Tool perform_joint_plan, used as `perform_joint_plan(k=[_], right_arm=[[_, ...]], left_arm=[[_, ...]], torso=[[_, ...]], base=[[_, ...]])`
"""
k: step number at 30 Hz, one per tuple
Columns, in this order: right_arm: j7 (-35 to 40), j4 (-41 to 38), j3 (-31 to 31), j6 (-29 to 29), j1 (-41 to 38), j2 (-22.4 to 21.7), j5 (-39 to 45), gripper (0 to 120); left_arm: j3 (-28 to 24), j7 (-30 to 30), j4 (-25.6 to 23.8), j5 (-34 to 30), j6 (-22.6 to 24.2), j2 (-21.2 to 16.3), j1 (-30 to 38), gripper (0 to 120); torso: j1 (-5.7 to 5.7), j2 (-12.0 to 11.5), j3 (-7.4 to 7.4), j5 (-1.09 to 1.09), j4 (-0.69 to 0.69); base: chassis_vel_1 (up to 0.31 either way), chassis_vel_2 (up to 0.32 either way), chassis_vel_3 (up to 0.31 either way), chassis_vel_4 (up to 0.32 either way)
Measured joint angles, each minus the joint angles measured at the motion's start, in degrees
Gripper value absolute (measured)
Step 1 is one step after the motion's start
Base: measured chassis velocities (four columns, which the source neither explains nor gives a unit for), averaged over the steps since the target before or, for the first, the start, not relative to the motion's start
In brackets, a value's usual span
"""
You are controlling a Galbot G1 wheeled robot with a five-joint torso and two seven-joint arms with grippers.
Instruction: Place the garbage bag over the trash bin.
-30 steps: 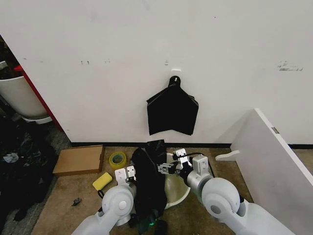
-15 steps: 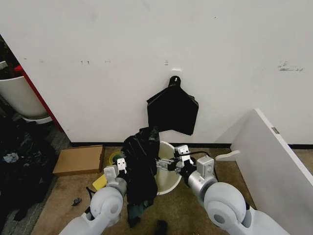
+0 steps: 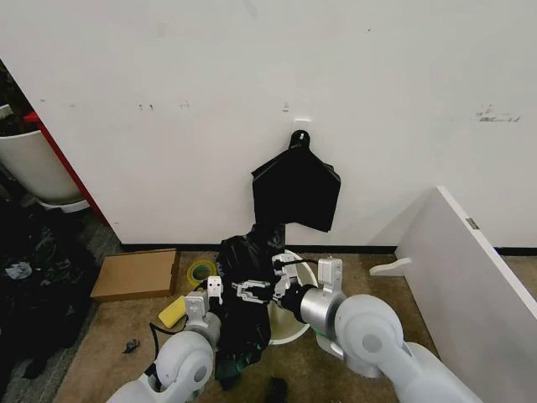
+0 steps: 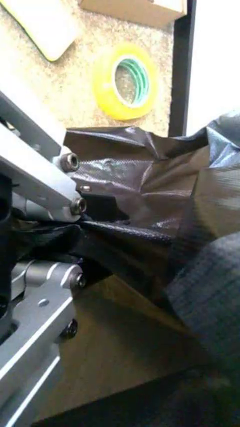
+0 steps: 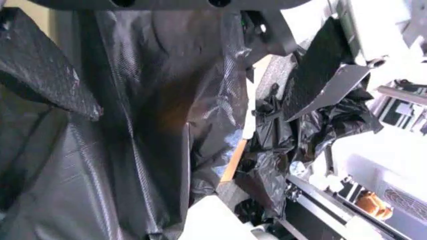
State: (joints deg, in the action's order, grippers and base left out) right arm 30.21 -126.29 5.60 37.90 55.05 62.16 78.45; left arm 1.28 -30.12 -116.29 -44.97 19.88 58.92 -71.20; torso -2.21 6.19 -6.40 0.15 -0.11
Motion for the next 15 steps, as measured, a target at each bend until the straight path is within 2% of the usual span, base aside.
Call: perform_joint_plan(k=[5,9,15], right_arm=[[-0.5,1.4,0.2,0.0,0.0,0.7,0.1,92],[-1.1,2.4,0.2,0.0,0.2,1.5,-0.2,73],[-1.4,3.0,0.5,0.0,0.1,2.3,-0.5,62]], left_arm=[[0.0,0.3,-0.1,0.0,-0.3,-0.1,-0.1,4],[0.1,0.6,-0.4,-0.2,-0.6,-1.2,-0.3,4],[0.1,0.8,-0.5,-0.4,-0.6,-1.8,-0.2,4]], torso=[[0.0,0.0,0.0,0.0,0.0],[0.0,0.0,0.0,0.0,0.0],[0.0,0.0,0.0,0.0,-0.01]], base=[[0.0,0.0,0.0,0.0],[0.0,0.0,0.0,0.0],[0.0,0.0,0.0,0.0]])
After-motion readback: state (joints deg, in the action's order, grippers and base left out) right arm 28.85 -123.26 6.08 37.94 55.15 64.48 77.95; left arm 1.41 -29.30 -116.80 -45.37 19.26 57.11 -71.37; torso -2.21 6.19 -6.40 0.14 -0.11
